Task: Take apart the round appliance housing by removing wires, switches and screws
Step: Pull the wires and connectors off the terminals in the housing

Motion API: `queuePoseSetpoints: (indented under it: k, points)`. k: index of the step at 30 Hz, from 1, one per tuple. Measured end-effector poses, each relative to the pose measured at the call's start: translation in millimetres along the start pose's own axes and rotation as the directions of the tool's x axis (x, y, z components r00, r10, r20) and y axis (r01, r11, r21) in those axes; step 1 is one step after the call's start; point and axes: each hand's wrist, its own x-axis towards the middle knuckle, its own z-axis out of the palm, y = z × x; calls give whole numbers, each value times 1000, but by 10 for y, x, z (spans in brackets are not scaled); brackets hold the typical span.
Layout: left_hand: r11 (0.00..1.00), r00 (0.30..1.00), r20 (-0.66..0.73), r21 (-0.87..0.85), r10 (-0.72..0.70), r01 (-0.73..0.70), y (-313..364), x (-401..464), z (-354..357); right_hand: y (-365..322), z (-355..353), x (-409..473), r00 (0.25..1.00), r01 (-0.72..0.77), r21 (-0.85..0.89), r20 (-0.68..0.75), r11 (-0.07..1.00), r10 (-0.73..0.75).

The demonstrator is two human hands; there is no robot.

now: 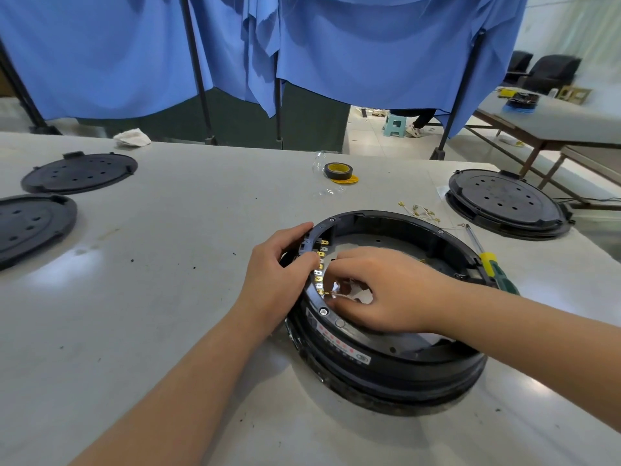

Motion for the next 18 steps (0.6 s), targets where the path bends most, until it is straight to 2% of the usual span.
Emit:
queuePoseSetpoints:
  k: [5, 10, 18]
  points:
    - [1000, 1000, 1, 3, 4, -4, -9, 7, -5, -17, -64, -14, 996, -61, 35, -66, 998, 63]
    - [1000, 1000, -1, -13, -3, 3, -17, 9, -15, -45, -148, -17, 994, -109, -12, -31, 994, 108]
    - [1000, 1000, -13, -13, -2, 2, -4, 6, -9, -124, -89, -46, 997, -76, 70, -10, 995, 77]
